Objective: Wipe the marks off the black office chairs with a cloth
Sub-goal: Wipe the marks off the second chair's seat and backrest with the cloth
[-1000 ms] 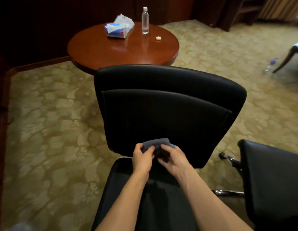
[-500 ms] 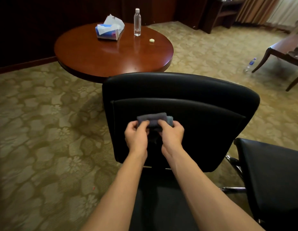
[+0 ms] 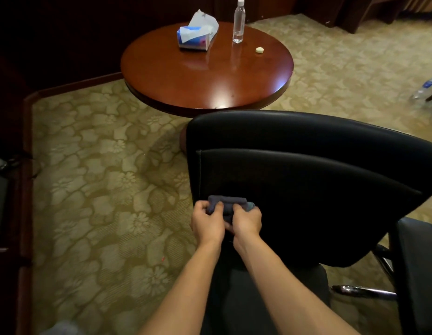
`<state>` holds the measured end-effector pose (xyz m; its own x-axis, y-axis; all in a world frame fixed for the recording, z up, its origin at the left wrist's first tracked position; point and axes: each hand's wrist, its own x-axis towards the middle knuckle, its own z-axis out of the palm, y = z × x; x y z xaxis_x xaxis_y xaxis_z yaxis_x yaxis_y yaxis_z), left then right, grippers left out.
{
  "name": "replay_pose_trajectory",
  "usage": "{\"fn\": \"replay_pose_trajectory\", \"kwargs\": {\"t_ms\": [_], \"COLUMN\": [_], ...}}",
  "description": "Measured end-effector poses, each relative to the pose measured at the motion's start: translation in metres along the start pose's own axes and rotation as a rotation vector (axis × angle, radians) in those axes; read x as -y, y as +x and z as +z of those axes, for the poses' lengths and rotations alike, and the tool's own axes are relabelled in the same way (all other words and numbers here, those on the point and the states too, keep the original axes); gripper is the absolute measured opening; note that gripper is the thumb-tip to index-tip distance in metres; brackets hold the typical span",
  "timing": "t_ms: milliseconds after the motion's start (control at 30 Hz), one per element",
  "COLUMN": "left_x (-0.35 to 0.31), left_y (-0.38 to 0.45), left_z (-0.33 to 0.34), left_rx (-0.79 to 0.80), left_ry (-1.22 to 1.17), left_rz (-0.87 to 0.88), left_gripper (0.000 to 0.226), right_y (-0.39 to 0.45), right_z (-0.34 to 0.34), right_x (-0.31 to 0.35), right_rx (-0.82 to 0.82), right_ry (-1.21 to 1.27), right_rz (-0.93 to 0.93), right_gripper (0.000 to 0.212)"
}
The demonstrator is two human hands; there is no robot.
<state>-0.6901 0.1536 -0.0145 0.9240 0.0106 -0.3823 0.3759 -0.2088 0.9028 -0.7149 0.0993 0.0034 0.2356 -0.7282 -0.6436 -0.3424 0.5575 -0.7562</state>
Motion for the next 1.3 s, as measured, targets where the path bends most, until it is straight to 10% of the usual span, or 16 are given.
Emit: {"fn": "replay_pose_trajectory", "kwargs": {"t_ms": [367, 667, 900, 1100, 1300], "left_x": [-0.062, -0.012, -0.048, -0.005, 0.056], "left_y": [0.052, 0.073, 0.092, 0.137, 0.155], "left_z": [-0.027, -0.069, -0.08, -0.084, -0.091], "left_rx": [0.079, 0.374, 0.308, 0.739, 0.845], "left_ry": [-0.062, 0.213, 0.037, 0.094, 0.279], "left_rz": [0.414, 0.225, 0.316, 0.236, 0.322], "left_gripper": [0.013, 0.024, 0.02, 0.015, 0.018], "right_y": [-0.037, -0.048, -0.063, -0.055, -0.042], "right_z": [0.061, 0.075, 0.112, 0.12, 0.122], "right_x": [0.045, -0.008, 0.011, -0.019, -0.067], "right_rx": [-0.133, -0.256, -0.356, -0.439, -0.506], "right_ry": [-0.156, -0.31, -0.289, -0.505, -0.724], "right_rz": [-0.598, -0.329, -0.531, -0.546, -0.341], "right_gripper": [0.012, 0.012, 0.011, 0.017, 0.015]}}
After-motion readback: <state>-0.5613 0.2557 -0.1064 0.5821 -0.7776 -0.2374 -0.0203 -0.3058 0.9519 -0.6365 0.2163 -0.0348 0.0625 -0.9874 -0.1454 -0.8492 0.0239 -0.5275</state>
